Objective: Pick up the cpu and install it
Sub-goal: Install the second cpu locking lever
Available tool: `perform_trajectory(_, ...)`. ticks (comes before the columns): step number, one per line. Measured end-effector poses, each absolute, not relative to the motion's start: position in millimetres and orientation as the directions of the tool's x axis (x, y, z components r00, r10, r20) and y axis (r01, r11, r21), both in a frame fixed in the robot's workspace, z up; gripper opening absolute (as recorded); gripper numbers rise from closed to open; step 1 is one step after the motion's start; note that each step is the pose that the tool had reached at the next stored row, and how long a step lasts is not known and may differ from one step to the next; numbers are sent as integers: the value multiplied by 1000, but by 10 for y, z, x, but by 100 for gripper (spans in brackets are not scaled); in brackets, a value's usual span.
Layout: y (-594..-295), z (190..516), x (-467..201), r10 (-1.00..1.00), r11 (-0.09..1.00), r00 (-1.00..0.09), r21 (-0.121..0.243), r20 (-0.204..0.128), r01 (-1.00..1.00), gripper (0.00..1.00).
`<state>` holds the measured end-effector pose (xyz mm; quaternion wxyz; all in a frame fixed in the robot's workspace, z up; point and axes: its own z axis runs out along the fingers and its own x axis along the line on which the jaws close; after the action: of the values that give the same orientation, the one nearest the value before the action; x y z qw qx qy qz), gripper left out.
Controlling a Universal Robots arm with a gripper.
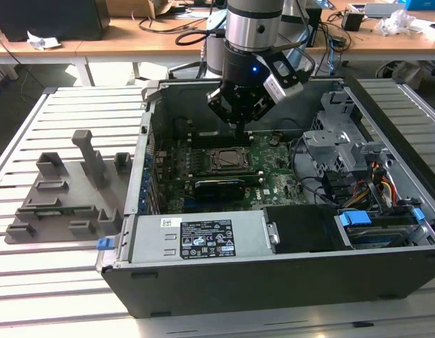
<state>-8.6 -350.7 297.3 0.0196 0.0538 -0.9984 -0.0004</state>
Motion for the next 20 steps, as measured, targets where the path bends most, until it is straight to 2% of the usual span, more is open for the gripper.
perform_trajectory(20,-3534,2941,-126,-107,994,-993,4,39,-107,11)
